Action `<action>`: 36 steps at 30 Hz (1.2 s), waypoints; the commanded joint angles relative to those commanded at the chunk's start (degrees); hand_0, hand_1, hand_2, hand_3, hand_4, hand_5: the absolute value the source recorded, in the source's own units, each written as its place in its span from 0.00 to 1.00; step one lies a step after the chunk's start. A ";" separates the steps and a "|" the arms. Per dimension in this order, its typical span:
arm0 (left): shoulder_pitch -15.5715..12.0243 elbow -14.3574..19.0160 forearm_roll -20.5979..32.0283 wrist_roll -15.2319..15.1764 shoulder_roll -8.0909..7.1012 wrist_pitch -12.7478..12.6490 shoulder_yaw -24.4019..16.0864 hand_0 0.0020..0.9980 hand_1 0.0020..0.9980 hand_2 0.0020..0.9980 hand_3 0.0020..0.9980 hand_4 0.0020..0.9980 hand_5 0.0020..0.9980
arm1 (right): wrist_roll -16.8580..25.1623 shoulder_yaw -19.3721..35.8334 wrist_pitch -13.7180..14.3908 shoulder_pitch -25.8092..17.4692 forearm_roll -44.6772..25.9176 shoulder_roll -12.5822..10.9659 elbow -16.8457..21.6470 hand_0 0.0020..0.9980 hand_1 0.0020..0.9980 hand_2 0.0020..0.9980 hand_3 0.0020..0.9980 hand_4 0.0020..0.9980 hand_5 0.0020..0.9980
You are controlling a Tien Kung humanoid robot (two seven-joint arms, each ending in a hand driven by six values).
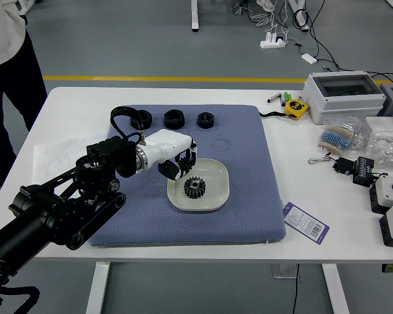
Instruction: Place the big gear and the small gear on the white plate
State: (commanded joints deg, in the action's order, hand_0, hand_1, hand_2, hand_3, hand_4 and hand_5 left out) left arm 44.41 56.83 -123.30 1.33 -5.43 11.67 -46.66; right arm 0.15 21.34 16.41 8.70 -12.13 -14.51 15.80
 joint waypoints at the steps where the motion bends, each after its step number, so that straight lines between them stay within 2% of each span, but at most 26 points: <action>1: 0.09 -0.34 -0.02 -0.10 0.14 -0.52 0.10 0.38 0.50 0.53 0.56 0.70 0.00 | -0.01 0.01 0.00 0.05 0.04 -0.01 0.00 0.65 0.66 0.73 0.58 0.84 0.68; 4: 0.23 -1.14 -0.19 -0.47 0.48 -1.40 0.24 0.38 0.50 0.53 0.56 0.70 0.00 | -0.01 0.07 -0.03 0.12 0.25 -0.04 -0.02 0.65 0.66 0.73 0.58 0.84 0.68; 5: 0.26 -1.36 -0.27 -0.64 0.57 -1.62 0.28 0.48 0.64 0.68 0.74 1.00 0.11 | 0.01 0.06 -0.05 0.15 0.27 -0.05 -0.02 0.65 0.66 0.73 0.57 0.84 0.68; 10: 0.24 -1.48 -0.15 -1.07 0.54 -2.22 0.29 0.48 0.64 0.68 0.74 1.00 0.11 | 0.15 0.01 -0.08 0.21 0.15 -0.09 -0.06 0.65 0.66 0.73 0.57 0.84 0.68; 11: 0.26 -1.47 -0.12 -1.08 0.52 -2.19 0.28 0.51 0.66 0.70 0.75 1.00 0.16 | 0.17 -0.01 -0.08 0.22 0.12 -0.10 -0.06 0.65 0.66 0.73 0.57 0.84 0.68; 16: 0.23 -1.30 -0.13 -1.13 0.48 -2.21 0.05 0.51 0.66 0.70 0.75 1.00 0.16 | 0.21 -0.01 -0.11 0.33 0.12 -0.15 -0.07 0.65 0.66 0.73 0.57 0.84 0.68; 17: 0.16 -1.17 -0.13 -1.16 0.45 -2.30 -0.05 0.53 0.68 0.73 0.77 1.00 0.17 | 0.22 -0.01 -0.11 0.34 0.07 -0.15 -0.07 0.65 0.66 0.73 0.57 0.84 0.68; 19: 0.03 -0.95 -0.13 -1.23 0.40 -2.49 -0.27 0.53 0.68 0.73 0.77 1.00 0.17 | 0.23 -0.02 -0.10 0.35 0.04 -0.15 -0.07 0.65 0.66 0.73 0.57 0.84 0.68; 22: -0.36 -0.42 -0.15 -1.57 0.34 -3.27 -1.02 0.53 0.68 0.73 0.77 1.00 0.17 | 0.17 0.05 -0.06 0.33 0.12 -0.13 -0.07 0.65 0.66 0.73 0.57 0.84 0.68; 23: -0.53 -0.24 -0.19 -1.75 0.35 -3.62 -1.41 0.60 0.73 0.77 0.78 1.00 0.18 | 0.15 0.07 -0.05 0.32 0.15 -0.12 -0.07 0.65 0.66 0.73 0.57 0.84 0.68; 27: -1.35 0.21 -0.34 -2.33 0.46 -5.11 -3.15 0.60 0.73 0.77 0.78 1.00 0.18 | 0.09 0.12 -0.03 0.27 0.28 -0.08 -0.09 0.65 0.66 0.73 0.57 0.84 0.68; 28: -1.68 0.29 -0.40 -2.59 0.54 -5.76 -3.91 0.60 0.73 0.77 0.78 1.00 0.18 | 0.09 0.11 -0.04 0.26 0.26 -0.08 -0.09 0.65 0.66 0.73 0.57 0.84 0.68; 29: -2.19 0.40 -0.41 -2.83 0.65 -6.53 -4.98 0.69 0.76 0.80 0.79 1.00 0.17 | 0.10 0.10 -0.04 0.25 0.27 -0.07 -0.10 0.65 0.66 0.73 0.57 0.84 0.68; 34: -4.92 0.68 0.60 -3.66 1.65 -9.99 -10.61 0.69 0.76 0.80 0.79 1.00 0.17 | 0.19 -0.02 -0.11 0.23 0.05 -0.09 -0.11 0.65 0.66 0.73 0.57 0.84 0.68; 35: -5.74 0.73 1.31 -3.81 2.00 -10.84 -12.08 0.72 0.77 0.82 0.80 1.00 0.25 | 0.20 -0.03 -0.13 0.23 0.05 -0.09 -0.12 0.65 0.66 0.73 0.57 0.84 0.68; 36: -6.95 0.78 3.48 -3.90 2.37 -12.00 -14.04 0.72 0.77 0.82 0.80 1.00 0.25 | 0.20 -0.03 -0.14 0.22 0.07 -0.08 -0.13 0.65 0.66 0.73 0.57 0.84 0.68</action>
State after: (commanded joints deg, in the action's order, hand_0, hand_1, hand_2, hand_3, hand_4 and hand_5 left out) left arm 37.46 57.62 -119.82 -2.57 -3.07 -0.33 -60.70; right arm 0.35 21.31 16.27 8.92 -12.07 -14.58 15.67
